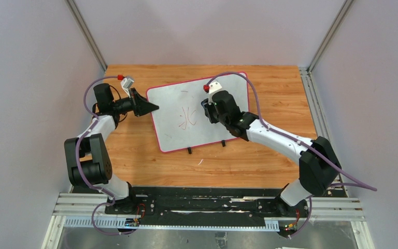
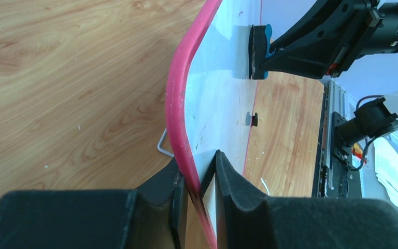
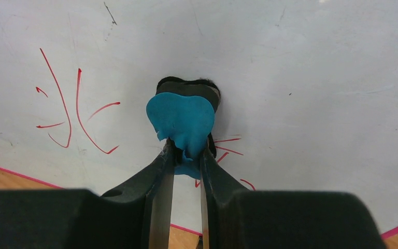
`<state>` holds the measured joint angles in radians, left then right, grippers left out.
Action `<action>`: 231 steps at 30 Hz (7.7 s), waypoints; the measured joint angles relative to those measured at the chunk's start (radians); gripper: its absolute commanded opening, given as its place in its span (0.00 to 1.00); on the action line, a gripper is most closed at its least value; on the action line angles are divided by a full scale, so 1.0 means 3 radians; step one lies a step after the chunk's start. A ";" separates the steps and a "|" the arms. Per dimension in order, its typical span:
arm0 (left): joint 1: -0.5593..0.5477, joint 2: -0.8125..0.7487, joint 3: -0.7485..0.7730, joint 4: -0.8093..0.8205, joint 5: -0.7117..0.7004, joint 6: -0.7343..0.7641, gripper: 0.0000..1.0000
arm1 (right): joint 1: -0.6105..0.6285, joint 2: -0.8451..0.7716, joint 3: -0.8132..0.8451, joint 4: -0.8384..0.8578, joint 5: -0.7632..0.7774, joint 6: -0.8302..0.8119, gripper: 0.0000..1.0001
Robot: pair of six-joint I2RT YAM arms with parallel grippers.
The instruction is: Erase the whiteboard
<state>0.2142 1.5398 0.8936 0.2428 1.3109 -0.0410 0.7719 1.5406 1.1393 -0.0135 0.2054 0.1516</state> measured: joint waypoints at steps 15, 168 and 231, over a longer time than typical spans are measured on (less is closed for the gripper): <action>-0.0001 0.0000 0.0000 -0.0022 -0.0003 0.0018 0.00 | -0.0385 -0.0178 0.0013 -0.0142 0.0023 0.0013 0.01; -0.0102 -0.0100 0.0412 -0.1615 -0.0116 0.1296 0.00 | -0.0201 -0.0175 -0.0404 -0.0066 0.0251 0.0229 0.01; -0.0081 -0.0156 0.0412 -0.1762 -0.0203 0.1334 0.00 | 0.0716 0.0900 0.1184 -0.0295 0.0402 0.0043 0.01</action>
<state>0.1898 1.4929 1.0172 -0.2859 1.2499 0.3592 0.9867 1.8107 1.4944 -0.1020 0.3260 0.1646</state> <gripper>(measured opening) 0.232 0.206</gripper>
